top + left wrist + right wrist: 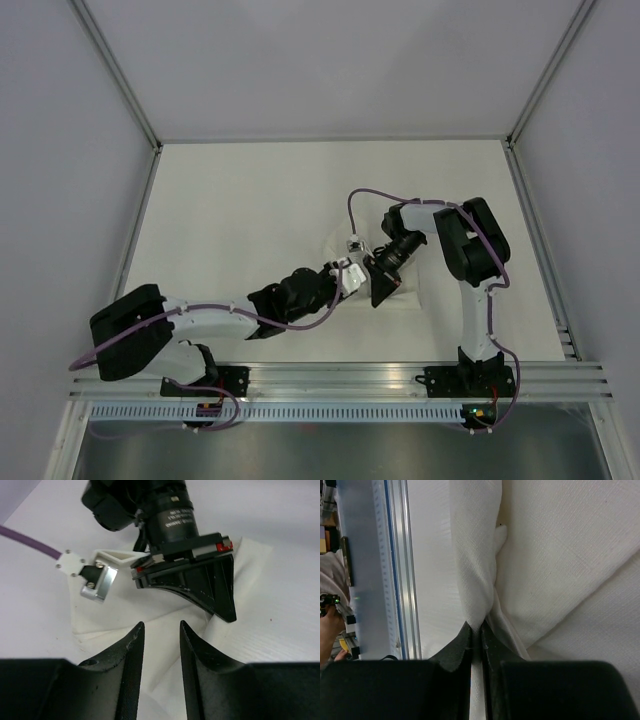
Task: Fold the napkin, place the utensils inside, and roll it up
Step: Roll the napkin with the utensil
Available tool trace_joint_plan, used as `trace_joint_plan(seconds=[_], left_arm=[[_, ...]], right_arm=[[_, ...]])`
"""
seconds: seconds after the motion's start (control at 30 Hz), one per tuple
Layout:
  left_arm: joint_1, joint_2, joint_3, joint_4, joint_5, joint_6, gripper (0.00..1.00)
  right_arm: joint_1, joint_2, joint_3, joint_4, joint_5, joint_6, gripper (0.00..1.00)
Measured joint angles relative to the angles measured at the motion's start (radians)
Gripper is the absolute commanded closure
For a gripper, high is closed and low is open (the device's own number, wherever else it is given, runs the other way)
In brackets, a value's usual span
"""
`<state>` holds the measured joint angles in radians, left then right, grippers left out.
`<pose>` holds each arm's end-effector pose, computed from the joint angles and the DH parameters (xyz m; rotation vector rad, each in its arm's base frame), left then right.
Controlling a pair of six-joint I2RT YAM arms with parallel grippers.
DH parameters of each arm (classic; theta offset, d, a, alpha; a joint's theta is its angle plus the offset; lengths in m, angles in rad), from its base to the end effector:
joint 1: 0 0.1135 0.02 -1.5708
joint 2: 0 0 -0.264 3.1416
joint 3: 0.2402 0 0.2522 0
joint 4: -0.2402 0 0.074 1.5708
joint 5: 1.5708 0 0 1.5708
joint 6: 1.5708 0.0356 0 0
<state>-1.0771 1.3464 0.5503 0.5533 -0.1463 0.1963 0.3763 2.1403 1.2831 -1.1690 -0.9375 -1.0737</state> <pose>0.1380 -0.2454 0.2115 1.0067 1.5384 -0.4907 0.2929 0.1466 0.1045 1.5330 -2.2020 -1.4792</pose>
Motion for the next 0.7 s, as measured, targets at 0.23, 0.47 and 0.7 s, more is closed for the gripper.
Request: trace_joint_plan(seconds=[0.23,0.47,0.7], left_arm=[[-0.142,0.171,0.052,-0.062,-0.074,0.212,0.56],[-0.190,0.298,0.116,-0.080,-0.077,0.343,0.52],[-0.190,0.378,0.145,-0.077,-0.060,0.410,0.51]], right_arm=[[0.000,0.030,0.019,-0.043,0.002,0.008,0.96],[-0.001,0.049,0.033,-0.067,0.002,0.016,0.96],[-0.001,0.053,0.036,-0.069,0.002,0.024,0.97]])
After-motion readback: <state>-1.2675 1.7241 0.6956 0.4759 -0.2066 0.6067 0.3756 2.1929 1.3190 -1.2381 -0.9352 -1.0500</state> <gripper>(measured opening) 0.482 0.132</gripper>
